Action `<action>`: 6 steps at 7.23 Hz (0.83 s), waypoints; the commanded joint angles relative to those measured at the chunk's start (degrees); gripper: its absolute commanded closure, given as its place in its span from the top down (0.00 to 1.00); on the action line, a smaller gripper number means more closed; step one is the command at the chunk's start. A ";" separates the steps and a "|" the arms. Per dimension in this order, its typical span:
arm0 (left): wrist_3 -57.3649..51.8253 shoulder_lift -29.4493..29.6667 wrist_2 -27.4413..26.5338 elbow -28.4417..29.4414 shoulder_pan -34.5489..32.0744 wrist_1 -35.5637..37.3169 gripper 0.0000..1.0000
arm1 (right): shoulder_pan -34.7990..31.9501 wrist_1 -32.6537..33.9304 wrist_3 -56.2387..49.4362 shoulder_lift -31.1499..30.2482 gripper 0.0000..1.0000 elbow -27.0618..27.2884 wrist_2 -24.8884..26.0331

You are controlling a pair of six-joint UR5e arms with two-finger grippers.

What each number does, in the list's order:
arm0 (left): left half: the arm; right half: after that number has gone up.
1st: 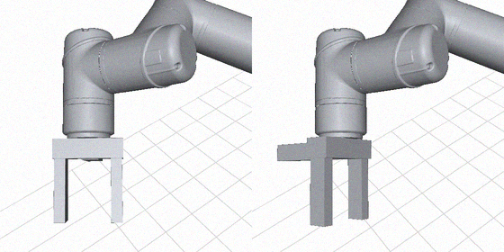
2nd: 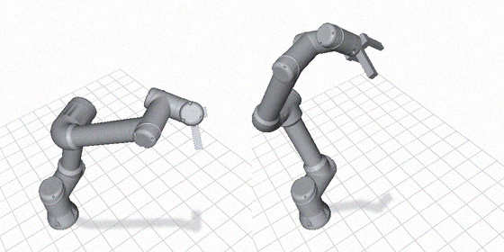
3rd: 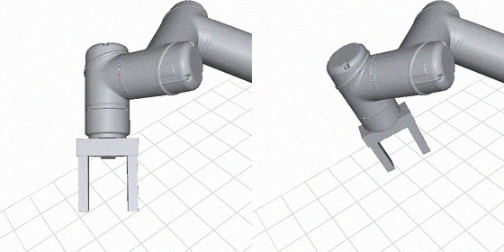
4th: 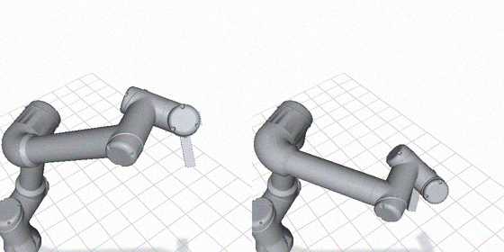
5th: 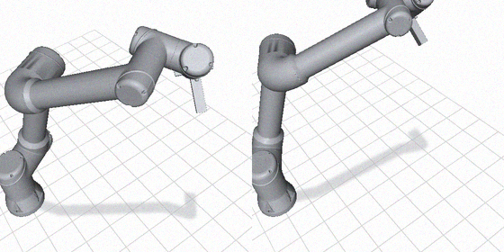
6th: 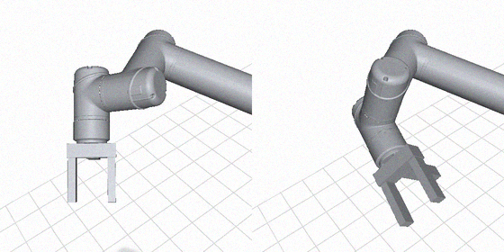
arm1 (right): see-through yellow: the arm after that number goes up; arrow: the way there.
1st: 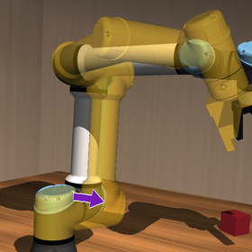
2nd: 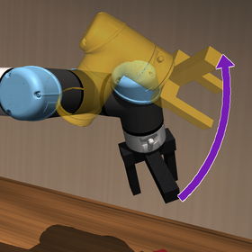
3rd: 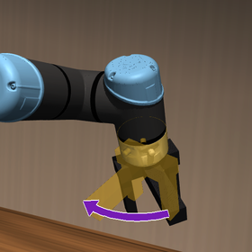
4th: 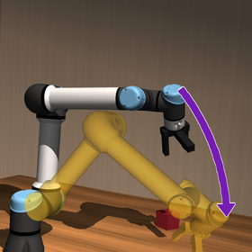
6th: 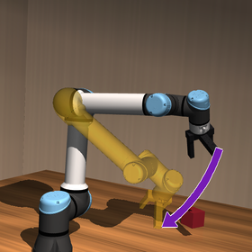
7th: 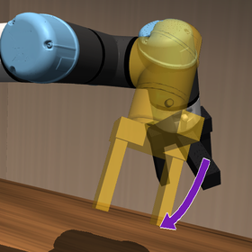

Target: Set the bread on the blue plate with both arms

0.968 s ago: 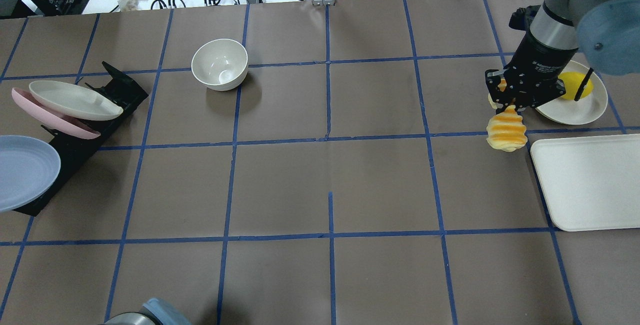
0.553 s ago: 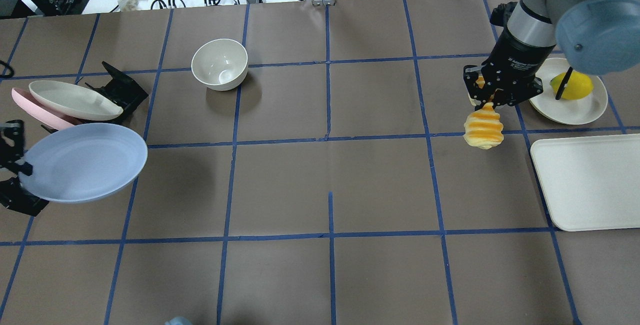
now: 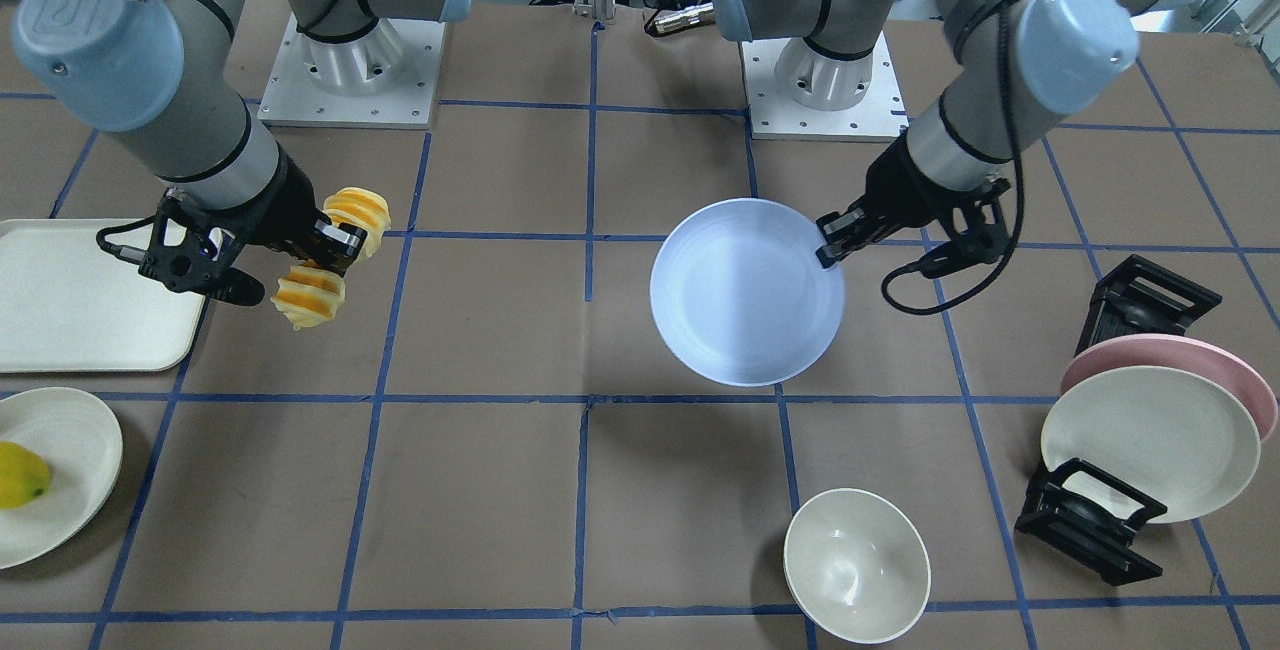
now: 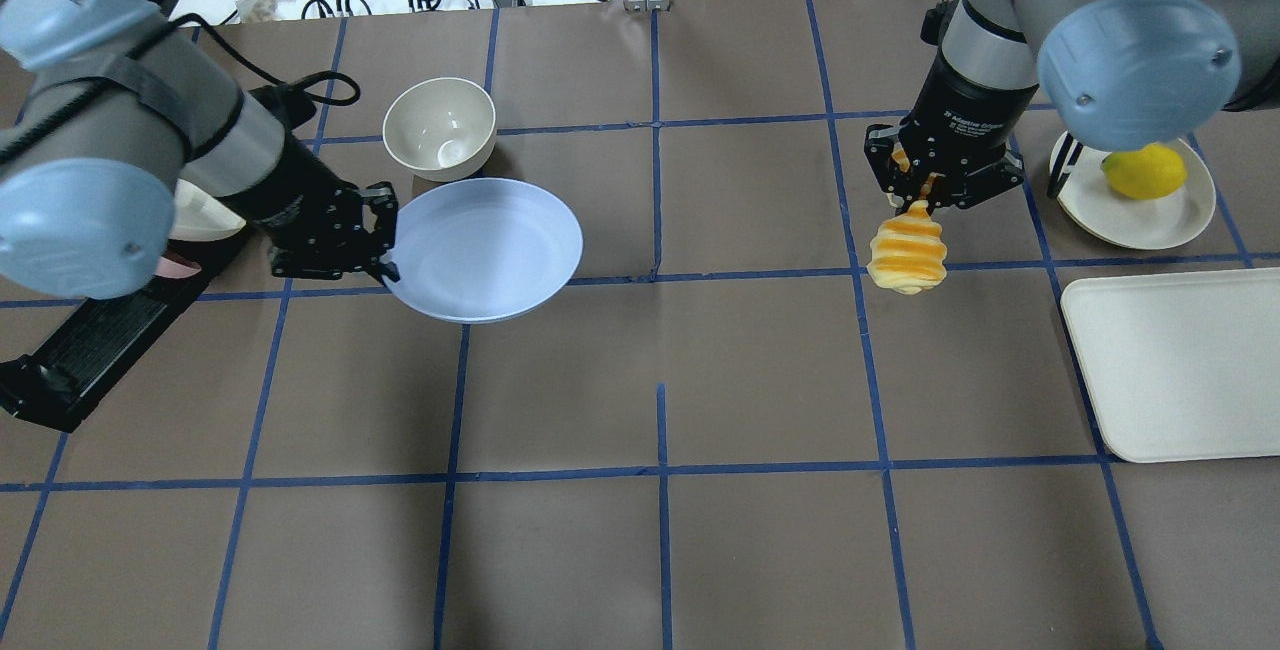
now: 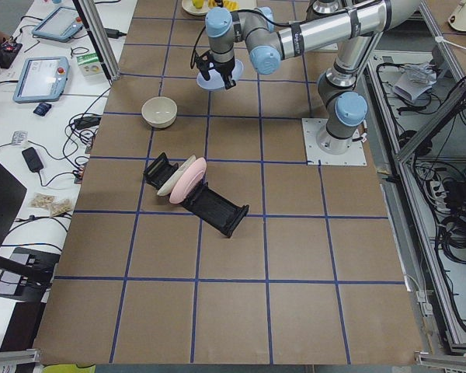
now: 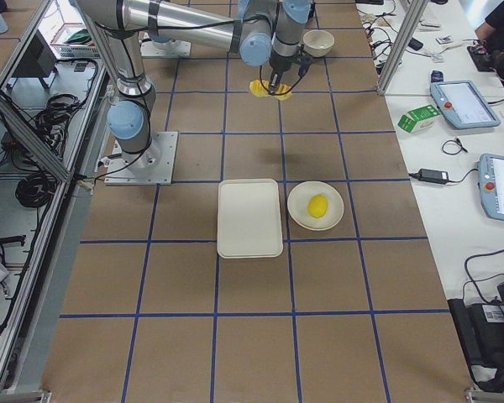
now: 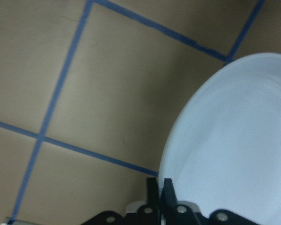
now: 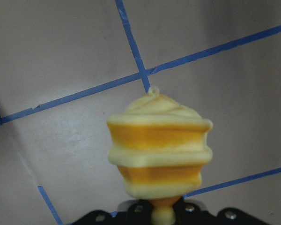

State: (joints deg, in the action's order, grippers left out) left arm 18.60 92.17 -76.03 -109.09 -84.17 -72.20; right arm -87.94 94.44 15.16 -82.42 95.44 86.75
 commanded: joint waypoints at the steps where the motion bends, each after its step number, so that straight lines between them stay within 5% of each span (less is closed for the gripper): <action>1: 11.50 5.98 1.50 -6.73 -8.27 21.41 0.00 | -0.21 -0.04 0.22 0.34 0.00 0.36 -0.08; 6: 20.78 13.91 -1.14 -8.76 -17.08 29.66 0.00 | -1.43 0.57 0.13 0.95 0.00 0.45 -2.20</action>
State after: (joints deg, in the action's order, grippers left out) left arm 38.64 104.99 -76.61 -116.66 -100.45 -42.95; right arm -88.56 94.64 15.29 -81.58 95.87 84.74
